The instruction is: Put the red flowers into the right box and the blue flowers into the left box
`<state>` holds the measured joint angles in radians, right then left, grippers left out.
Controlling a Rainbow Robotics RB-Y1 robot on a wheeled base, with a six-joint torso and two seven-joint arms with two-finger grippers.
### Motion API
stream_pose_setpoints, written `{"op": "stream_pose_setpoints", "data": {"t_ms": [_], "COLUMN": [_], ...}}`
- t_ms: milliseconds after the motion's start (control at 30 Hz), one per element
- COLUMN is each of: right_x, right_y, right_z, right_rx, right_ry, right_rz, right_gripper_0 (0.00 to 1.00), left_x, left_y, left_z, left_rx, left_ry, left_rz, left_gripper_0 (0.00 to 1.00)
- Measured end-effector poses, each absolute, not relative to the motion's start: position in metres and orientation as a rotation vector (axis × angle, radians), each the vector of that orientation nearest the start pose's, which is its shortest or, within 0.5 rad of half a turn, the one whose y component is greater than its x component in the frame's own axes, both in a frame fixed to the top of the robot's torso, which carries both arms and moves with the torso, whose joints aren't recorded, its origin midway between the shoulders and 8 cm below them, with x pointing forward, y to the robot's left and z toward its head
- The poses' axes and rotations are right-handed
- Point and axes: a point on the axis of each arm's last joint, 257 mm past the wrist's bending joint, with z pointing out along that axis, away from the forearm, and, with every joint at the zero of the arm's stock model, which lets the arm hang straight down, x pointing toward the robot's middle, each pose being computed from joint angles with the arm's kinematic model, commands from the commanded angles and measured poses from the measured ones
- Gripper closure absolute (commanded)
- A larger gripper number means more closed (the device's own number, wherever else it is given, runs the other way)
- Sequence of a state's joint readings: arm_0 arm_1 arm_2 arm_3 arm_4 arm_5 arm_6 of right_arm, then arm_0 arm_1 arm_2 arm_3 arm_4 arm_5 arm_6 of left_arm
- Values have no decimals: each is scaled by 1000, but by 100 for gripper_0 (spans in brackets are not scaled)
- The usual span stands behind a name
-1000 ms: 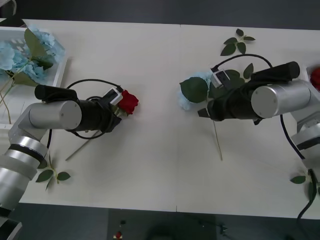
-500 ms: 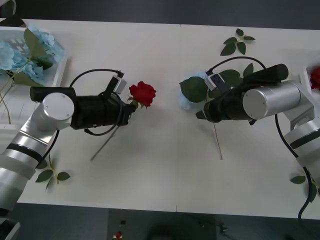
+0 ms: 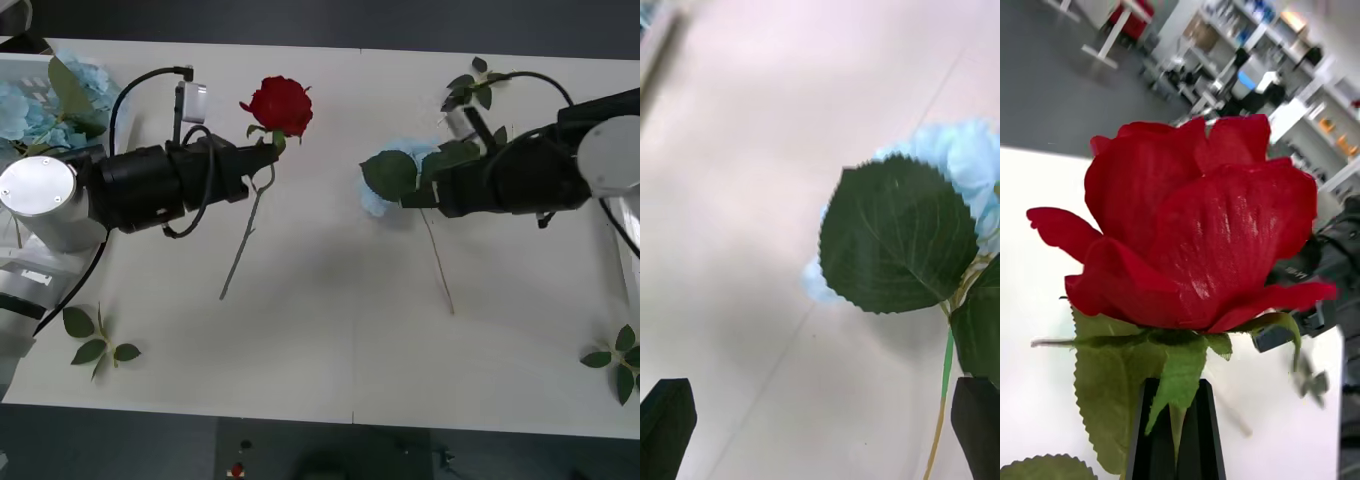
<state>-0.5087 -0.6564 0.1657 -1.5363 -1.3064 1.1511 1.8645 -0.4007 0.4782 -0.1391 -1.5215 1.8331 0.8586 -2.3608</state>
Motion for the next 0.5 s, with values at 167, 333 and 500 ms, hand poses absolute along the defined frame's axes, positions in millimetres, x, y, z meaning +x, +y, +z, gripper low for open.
{"op": "stream_pose_setpoints", "data": {"t_ms": [167,333,500], "right_x": [509,495,476], "right_y": [-165,-182,-179], "right_z": [-136,-116,-103], "right_rx": [-737,-830,-994], "right_ry": [2024,1877,1660], "right_rz": [812,820,784], "right_gripper_0": [0,0,0], "left_x": [499,492,485], "left_y": [37,13,-9], "left_z": [-65,-24,23], "left_rx": [540,472,361], "left_ry": [1525,1408,1272], "left_rz": [-1202,-1301,-1431], "left_gripper_0": [100,100,100]}}
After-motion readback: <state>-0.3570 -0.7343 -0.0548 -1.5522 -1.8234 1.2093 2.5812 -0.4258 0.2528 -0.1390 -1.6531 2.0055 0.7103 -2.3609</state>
